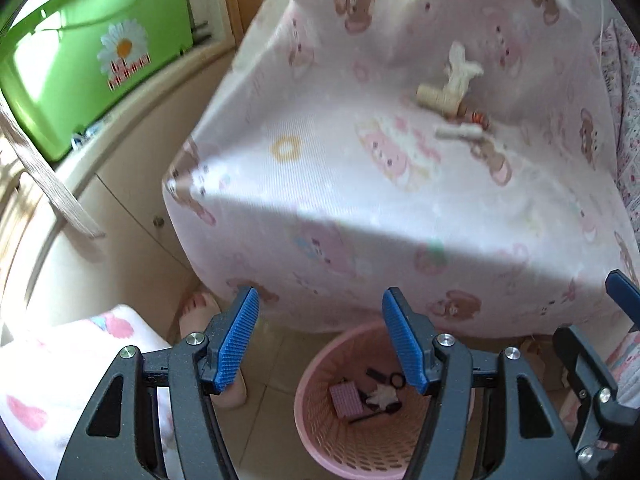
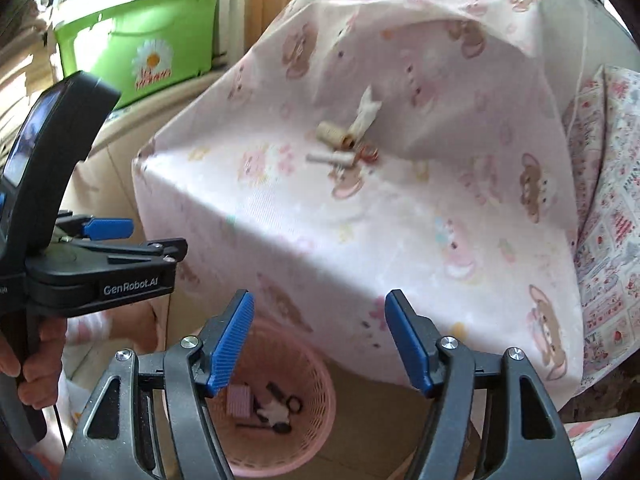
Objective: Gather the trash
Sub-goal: 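Raise both open grippers back toward the remaining items on the seat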
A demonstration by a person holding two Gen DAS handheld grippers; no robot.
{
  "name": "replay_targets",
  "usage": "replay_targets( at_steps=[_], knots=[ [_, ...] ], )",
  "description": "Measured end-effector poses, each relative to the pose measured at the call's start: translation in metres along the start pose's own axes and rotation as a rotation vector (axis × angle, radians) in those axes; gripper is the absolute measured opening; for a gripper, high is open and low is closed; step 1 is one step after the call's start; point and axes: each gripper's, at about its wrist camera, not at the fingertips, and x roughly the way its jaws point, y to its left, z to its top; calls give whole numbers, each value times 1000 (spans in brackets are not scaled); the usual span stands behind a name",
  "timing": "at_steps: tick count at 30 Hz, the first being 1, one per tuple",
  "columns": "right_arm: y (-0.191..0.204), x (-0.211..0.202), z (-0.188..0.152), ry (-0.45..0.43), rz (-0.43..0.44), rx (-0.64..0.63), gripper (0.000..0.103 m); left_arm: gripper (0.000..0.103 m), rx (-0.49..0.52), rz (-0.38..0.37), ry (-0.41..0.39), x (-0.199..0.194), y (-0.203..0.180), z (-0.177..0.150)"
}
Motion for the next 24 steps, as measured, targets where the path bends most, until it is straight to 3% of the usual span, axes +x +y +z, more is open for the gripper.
replay_targets(
  at_steps=[3, 5, 11, 16, 19, 24],
  knots=[
    [-4, -10, 4, -50, -16, 29, 75, 63, 14, 3, -93, -17, 0, 6],
    [-8, -14, 9, -84, -42, 24, 75, 71, 24, 0, -137, -27, -2, 11],
    [-27, -15, 38, -165, -102, 16, 79, 78, 25, -41, -178, -54, -6, 60],
    [-52, -24, 83, -246, -133, 18, 80, 90, 101, 14, -322, -81, -21, 99],
    [-64, -27, 103, -278, -144, 16, 82, 90, 128, 36, -344, -83, -27, 115],
    [-86, -20, 121, -298, -156, 61, 82, 95, 149, 0, -383, -83, -31, 124]
  ],
)
